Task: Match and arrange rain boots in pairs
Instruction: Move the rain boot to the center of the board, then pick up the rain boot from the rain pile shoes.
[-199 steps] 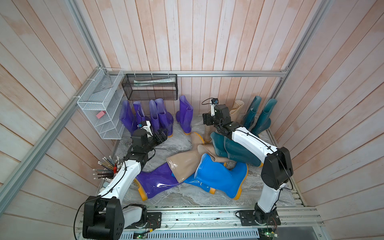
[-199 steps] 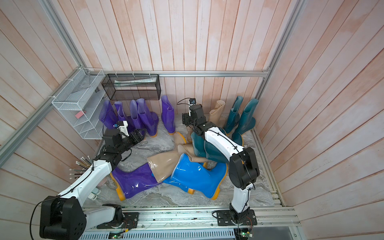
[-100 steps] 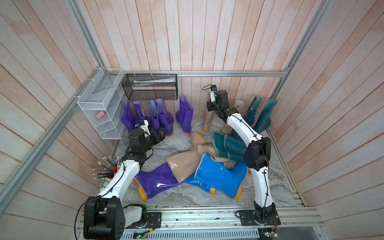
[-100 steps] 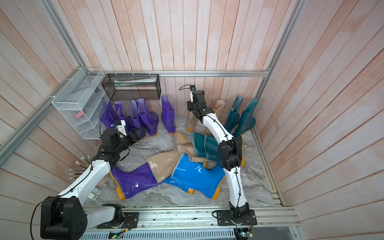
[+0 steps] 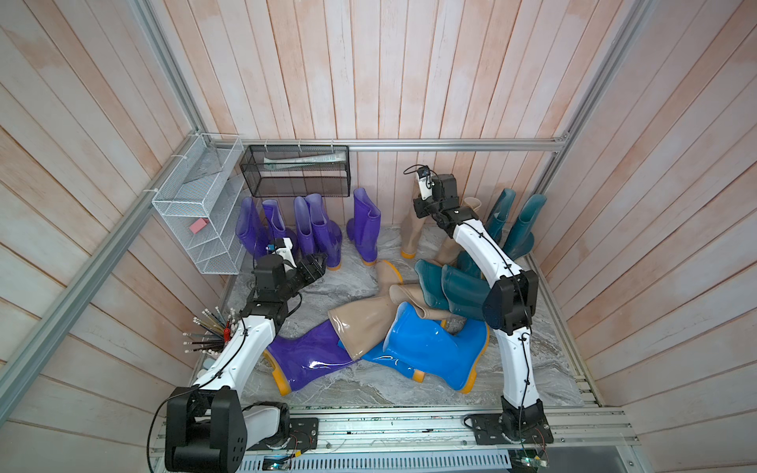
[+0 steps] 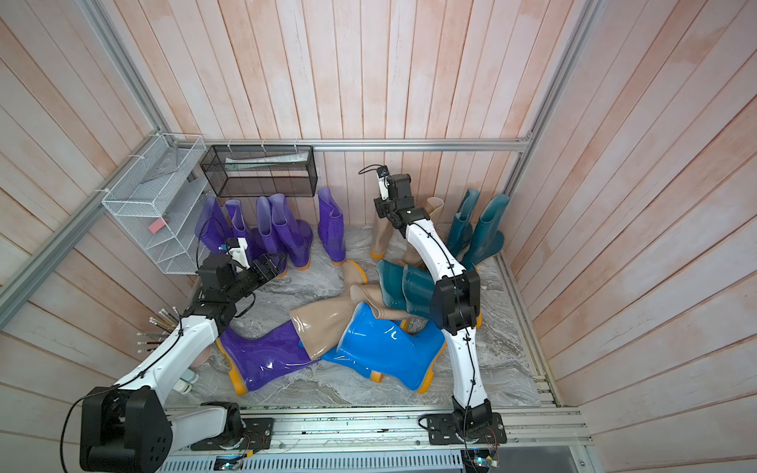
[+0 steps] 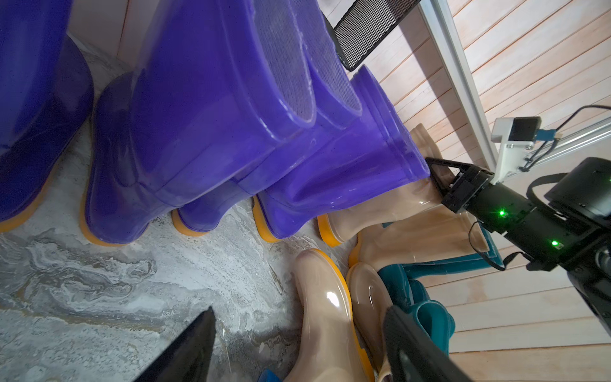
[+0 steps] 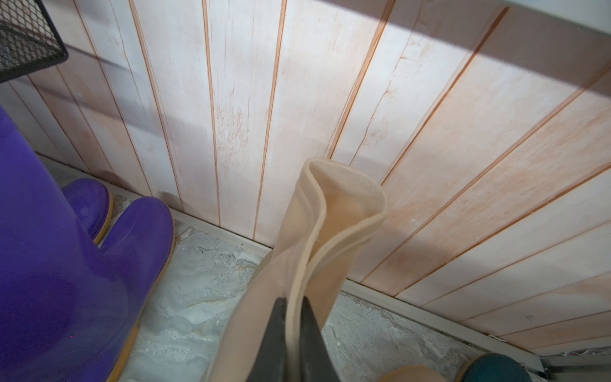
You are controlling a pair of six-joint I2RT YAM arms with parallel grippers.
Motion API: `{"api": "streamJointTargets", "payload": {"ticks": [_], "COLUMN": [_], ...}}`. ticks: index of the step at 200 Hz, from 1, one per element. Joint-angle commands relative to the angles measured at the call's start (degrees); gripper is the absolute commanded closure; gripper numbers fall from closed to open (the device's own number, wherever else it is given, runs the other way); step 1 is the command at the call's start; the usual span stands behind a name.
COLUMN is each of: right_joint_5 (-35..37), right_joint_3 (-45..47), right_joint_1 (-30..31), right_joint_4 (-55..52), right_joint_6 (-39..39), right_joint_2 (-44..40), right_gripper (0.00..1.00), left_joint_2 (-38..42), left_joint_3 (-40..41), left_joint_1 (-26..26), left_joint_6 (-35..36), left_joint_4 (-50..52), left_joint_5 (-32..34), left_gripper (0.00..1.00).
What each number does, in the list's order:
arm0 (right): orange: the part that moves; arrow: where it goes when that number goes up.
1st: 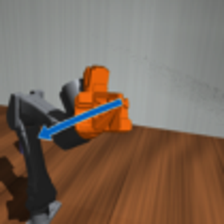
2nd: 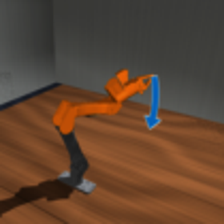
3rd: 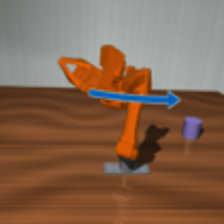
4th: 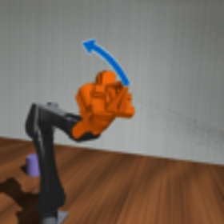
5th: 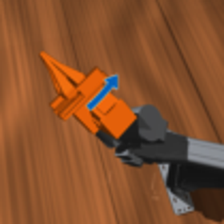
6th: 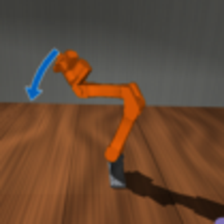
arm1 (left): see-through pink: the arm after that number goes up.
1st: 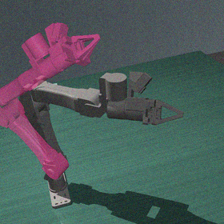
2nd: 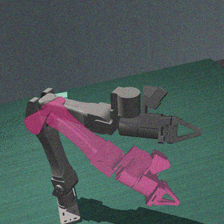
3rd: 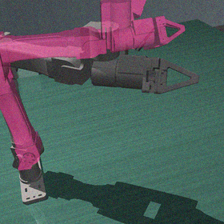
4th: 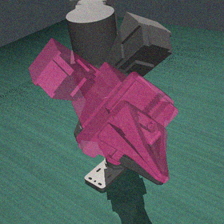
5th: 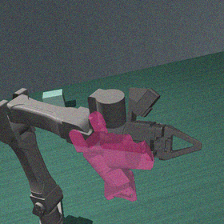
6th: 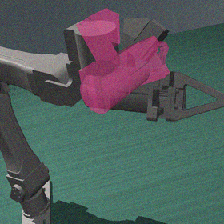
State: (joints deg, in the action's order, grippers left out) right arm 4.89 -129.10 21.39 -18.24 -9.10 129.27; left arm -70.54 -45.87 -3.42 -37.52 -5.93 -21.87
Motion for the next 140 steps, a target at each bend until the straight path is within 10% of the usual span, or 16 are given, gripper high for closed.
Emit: {"api": "streamJointTargets", "payload": {"ticks": [1,15,67,140], "right_joint_5": [0.16,0.84,0.53,6.37], "right_joint_3": [4.09,7.96,15.17,34.25], "right_joint_1": [-1.53,-1.62,0.25,7.00], "right_joint_4": [1.27,3.14,5.45,11.43], "right_joint_6": [-3.03,-2.25,1.20,1.14], "right_joint_2": [-4.77,-6.91,-14.31,-32.17], "right_gripper": [1.00,1.00,0.44,0.28], "left_joint_2": [1.23,1.20,1.26,-6.15], "left_joint_3": [0.95,0.87,7.93,14.86], "left_joint_1": [0.26,0.26,-0.54,-7.83], "left_joint_6": [0.47,0.27,-4.19,-7.01], "left_joint_4": [-1.21,0.20,2.99,-5.52], "left_joint_5": [-0.91,-0.34,-0.95,-3.59], "left_gripper": [0.18,0.19,0.15,0.03]}}
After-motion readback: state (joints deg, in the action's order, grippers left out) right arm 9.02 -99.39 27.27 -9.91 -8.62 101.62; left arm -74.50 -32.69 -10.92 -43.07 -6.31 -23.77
